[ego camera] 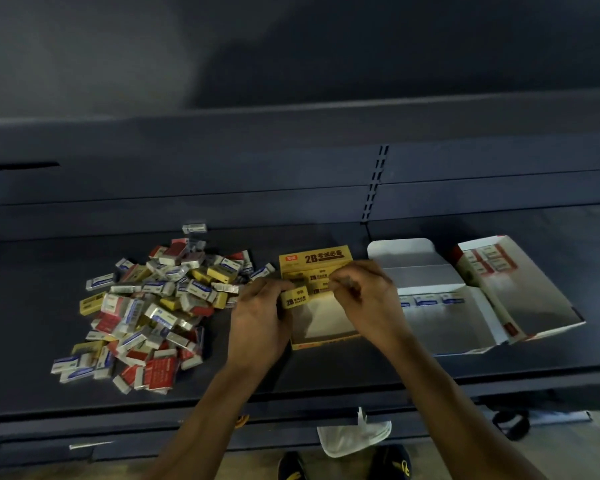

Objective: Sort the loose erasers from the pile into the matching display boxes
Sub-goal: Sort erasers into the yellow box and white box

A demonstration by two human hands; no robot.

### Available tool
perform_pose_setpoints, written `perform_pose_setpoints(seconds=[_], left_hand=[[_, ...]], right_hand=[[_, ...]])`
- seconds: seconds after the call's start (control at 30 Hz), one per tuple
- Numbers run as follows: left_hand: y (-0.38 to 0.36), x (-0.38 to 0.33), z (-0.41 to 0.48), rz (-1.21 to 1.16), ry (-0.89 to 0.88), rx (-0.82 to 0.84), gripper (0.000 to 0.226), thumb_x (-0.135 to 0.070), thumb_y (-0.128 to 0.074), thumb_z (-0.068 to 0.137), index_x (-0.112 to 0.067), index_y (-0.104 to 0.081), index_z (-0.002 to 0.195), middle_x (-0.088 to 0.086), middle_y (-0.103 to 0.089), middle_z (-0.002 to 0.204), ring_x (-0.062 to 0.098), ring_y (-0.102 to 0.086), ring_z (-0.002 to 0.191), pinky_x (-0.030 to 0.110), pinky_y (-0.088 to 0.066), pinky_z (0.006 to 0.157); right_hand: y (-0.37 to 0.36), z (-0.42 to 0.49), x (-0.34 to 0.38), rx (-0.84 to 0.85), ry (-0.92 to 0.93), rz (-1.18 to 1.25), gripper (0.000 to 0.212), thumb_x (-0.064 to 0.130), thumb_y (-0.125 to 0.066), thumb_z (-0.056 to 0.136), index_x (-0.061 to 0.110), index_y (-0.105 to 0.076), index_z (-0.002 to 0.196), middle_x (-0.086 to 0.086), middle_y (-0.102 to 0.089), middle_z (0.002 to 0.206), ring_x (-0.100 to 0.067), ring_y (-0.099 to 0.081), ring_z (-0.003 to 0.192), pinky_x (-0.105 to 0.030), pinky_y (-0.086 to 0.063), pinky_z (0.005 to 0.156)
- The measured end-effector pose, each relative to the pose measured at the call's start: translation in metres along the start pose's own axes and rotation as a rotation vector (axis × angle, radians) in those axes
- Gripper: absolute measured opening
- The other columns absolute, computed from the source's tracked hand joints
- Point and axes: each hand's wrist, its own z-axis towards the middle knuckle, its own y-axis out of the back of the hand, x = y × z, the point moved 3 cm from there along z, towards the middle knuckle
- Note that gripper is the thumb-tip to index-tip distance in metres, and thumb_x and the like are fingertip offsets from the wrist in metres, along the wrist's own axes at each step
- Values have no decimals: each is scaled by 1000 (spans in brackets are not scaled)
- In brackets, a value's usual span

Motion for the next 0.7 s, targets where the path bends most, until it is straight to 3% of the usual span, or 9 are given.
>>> perform_pose_setpoints(seconds=[0.1,0.23,0.3,0.37,0.53,0.7], left_hand=[[-9,-4,2,-14,13,37,51,-50,-44,73,-16,-68,102,1,-65,103,17,-61,94,33,-54,76],[-20,-12,1,-21,16,26,32,-20,-71,72,-16,-68,103,4,-63,105,23,-60,96,37,-53,76],[-25,-18,-2,-16,20,29,34,-7,-73,68,-15,-69,100,6,-64,101,25,-62,91,34,-52,73],[-29,-23,-5,0,20,22,34,-3,-72,67,-16,-70,99,5,-65,98,26,-63,87,31,-51,68],[-33,-25,-11,15,33,-2,31,-1,-73,65,-14,-69,93,8,-66,91,29,-63,78,31,-50,62],[-37,-24,-11,43,78,-4,31,-1,-69,67,-16,-69,94,6,-66,94,28,-62,83,28,-49,65]], right_hand=[[5,3,-10,144,-83,-68,34,20,-74,77,14,-60,108,5,-47,108,-1,-49,76,4,-34,65],[7,6,-12,165,0,-188,37,9,-69,80,11,-60,115,-5,-51,120,-9,-53,87,-1,-34,71],[7,8,-14,151,50,-235,35,11,-72,77,11,-64,112,-8,-56,114,-21,-58,95,-20,-47,80],[7,12,-16,140,100,-302,31,16,-74,76,11,-66,105,-9,-56,107,-26,-56,97,-35,-52,80],[7,24,-17,305,128,-506,34,32,-59,89,16,-58,119,-1,-49,119,-19,-41,113,-22,-37,83],[1,28,-17,347,170,-553,29,21,-57,89,18,-54,118,1,-52,123,-17,-40,115,-24,-37,85]])
